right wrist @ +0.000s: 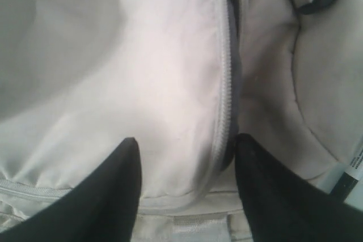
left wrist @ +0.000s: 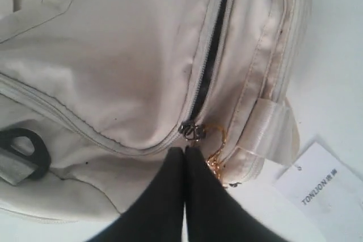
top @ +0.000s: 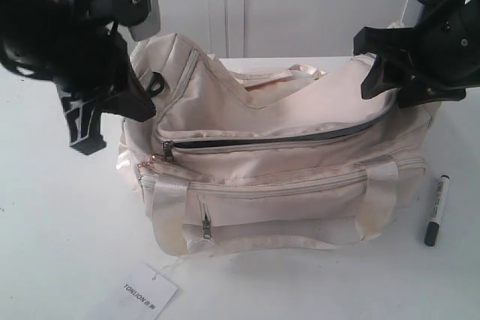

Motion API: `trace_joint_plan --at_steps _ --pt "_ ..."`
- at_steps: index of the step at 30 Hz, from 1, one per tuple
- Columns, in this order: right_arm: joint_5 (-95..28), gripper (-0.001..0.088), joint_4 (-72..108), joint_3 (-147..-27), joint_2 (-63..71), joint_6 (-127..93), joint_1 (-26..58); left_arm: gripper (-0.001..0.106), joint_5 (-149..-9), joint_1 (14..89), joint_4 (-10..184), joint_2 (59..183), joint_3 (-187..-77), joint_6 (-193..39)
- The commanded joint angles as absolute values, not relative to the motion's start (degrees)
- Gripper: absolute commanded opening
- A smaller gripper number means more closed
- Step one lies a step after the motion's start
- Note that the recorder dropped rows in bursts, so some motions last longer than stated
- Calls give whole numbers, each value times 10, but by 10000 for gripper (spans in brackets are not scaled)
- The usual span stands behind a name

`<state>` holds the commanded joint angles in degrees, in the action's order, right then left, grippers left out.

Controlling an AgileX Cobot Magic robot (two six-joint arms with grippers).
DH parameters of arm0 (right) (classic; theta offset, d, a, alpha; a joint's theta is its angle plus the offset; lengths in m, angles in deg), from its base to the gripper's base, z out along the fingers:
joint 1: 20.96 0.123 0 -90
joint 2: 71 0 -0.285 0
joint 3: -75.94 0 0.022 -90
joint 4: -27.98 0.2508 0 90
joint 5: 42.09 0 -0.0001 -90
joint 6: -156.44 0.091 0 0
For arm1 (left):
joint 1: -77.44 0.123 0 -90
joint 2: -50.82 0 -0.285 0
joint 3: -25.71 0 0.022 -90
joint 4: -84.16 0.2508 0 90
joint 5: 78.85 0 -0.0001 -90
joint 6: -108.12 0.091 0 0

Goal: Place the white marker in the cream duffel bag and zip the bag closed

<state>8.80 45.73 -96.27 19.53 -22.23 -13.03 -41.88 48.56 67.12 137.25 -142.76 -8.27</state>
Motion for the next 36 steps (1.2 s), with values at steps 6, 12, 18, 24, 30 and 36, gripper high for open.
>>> trace_joint_plan --at_steps 6,12,18,24,30,36 --pt "87 487 457 -963 195 -222 -130 17 -457 486 631 1390 -1377 49" --pt "87 487 457 -963 195 -222 -130 322 -474 486 598 1394 -1377 149" --pt "87 487 457 -963 195 -222 -130 388 -478 486 598 1408 -1377 166" --pt "86 487 457 -961 195 -222 -130 387 -501 486 598 1426 -1377 169" --pt "82 487 457 -961 195 -223 -130 244 -502 486 598 1426 -1377 169" --pt "82 487 457 -961 195 -224 -130 -1 -504 486 598 1426 -1377 169"
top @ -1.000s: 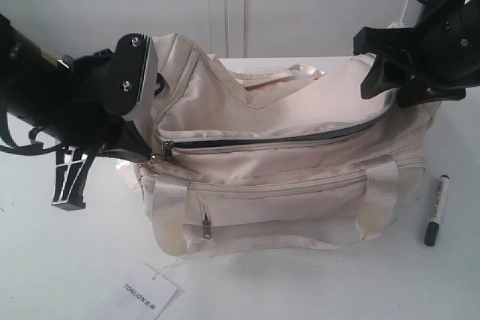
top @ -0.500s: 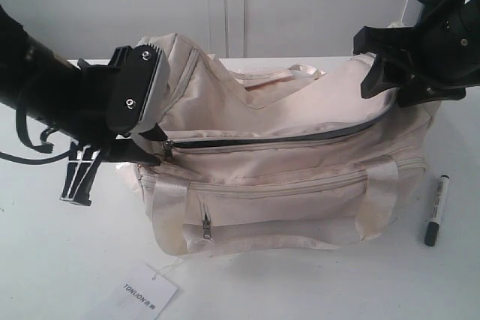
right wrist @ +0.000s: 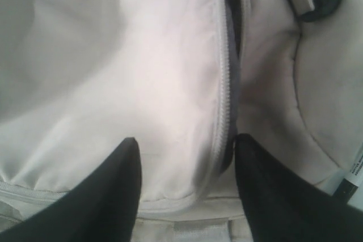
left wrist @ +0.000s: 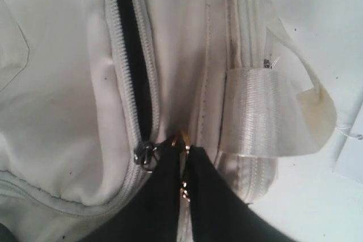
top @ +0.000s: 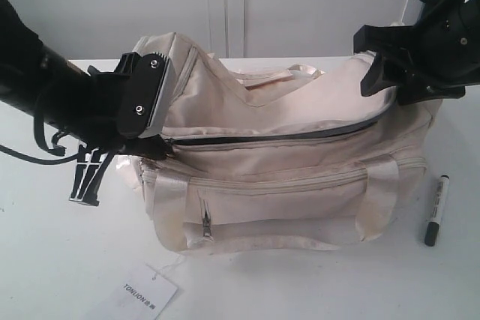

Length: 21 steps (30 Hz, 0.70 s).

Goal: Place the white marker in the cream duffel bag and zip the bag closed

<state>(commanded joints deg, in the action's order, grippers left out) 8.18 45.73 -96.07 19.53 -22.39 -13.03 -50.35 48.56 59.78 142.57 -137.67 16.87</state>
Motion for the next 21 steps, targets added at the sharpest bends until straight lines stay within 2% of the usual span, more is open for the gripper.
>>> trace_joint_plan --at_steps 21 --pt "77 488 457 -961 195 -236 -130 0 -514 486 572 1373 -1378 147"
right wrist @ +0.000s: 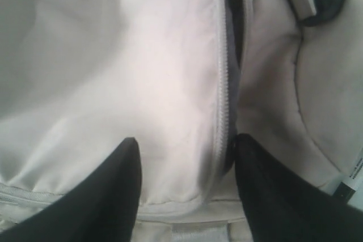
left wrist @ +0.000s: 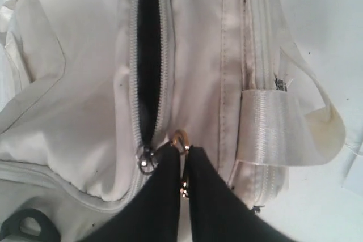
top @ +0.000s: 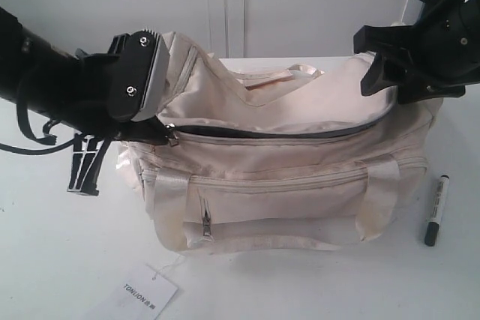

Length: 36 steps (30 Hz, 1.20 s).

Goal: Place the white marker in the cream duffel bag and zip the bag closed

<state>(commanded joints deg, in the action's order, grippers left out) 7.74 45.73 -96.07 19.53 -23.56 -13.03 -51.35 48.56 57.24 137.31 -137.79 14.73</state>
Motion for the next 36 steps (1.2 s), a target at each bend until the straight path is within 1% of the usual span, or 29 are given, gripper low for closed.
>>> trace_joint_plan --at_steps 3,8,10,22,32,36 --pt "77 492 457 -961 195 -236 -130 0 -520 486 572 1364 -1378 140" --pt "80 571 456 -961 195 -236 -130 0 -524 486 572 1345 -1378 123" --pt "81 577 455 -961 195 -236 -130 0 -525 486 572 1340 -1378 118" --pt "132 577 410 -981 186 -236 -130 0 -550 487 572 1339 -1378 51" --pt "88 575 422 -982 169 -280 -130 0 -553 487 572 1339 -1378 -36" --pt "83 515 501 -982 169 -379 -130 0 -553 487 572 1339 -1378 -92"
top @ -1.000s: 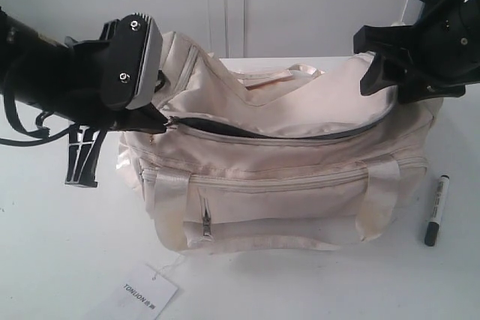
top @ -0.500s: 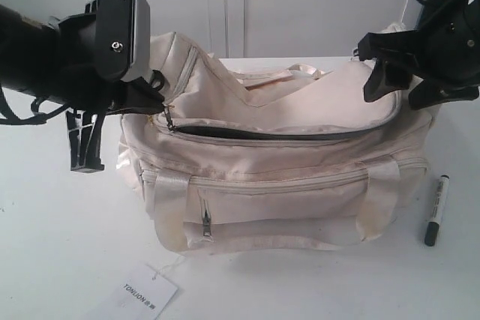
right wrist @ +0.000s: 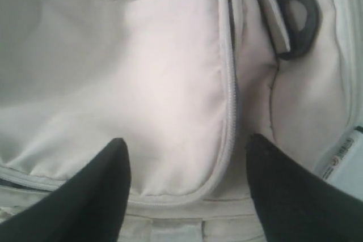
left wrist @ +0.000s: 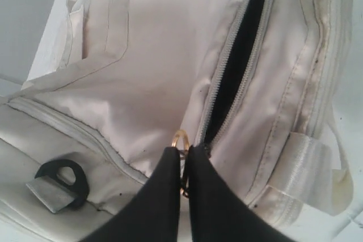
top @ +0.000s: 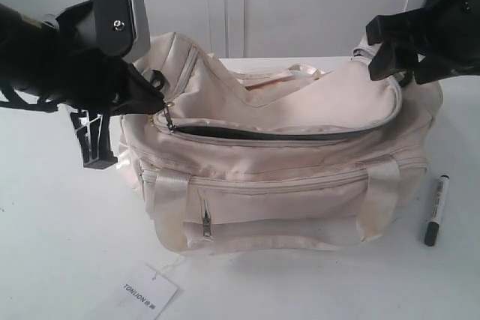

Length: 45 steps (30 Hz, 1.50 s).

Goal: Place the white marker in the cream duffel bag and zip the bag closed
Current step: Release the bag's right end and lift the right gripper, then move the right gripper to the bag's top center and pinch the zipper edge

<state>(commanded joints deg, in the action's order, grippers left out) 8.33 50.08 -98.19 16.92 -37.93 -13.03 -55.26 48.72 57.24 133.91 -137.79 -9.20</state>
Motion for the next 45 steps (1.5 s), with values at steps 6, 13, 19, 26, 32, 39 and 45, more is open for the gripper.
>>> trace_joint_plan --at_steps 6,13,19,26,32,39,45 --pt "94 402 679 -982 169 -607 -130 0 -548 487 572 1339 -1378 -149" --pt "145 378 725 -982 169 -769 -130 0 -521 487 572 1339 -1378 -183" --pt "141 336 770 -982 173 -788 -130 0 -506 487 591 1339 -1378 -153" --pt "175 76 768 -982 175 -908 -116 0 -506 487 591 1339 -1378 -22" --pt "129 133 679 -981 175 -956 -53 0 -506 487 591 1339 -1378 27" --pt "48 368 639 -946 180 -1026 8 0 -506 487 591 1339 -1378 39" --pt "1 441 643 -913 213 -1082 45 0 -506 487 591 1339 -1378 39"
